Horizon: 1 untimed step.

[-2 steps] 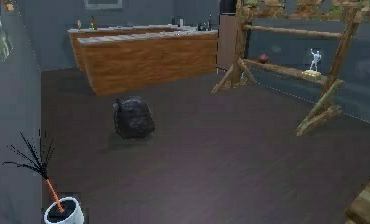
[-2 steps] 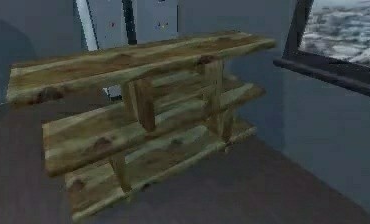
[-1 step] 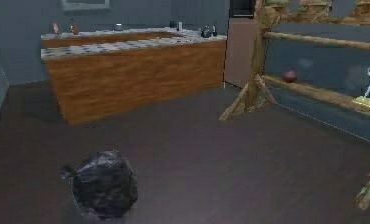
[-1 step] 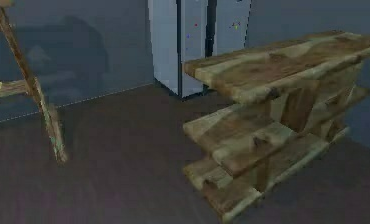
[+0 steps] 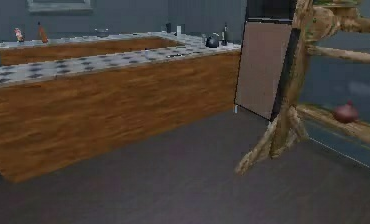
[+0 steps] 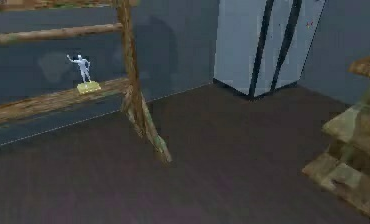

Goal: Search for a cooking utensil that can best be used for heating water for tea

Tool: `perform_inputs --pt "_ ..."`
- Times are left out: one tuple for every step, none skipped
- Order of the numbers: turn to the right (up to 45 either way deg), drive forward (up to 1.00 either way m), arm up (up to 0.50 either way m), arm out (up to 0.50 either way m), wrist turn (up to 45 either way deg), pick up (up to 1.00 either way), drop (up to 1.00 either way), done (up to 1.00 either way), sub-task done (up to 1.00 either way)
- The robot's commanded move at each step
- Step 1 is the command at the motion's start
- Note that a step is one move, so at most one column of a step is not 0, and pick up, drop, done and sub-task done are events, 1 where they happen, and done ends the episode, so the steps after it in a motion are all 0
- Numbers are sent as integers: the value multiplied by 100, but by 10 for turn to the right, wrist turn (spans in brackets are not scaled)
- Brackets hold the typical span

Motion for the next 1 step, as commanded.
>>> perform_inputs --pt "0 100 0 0 0 0 0 0 0"
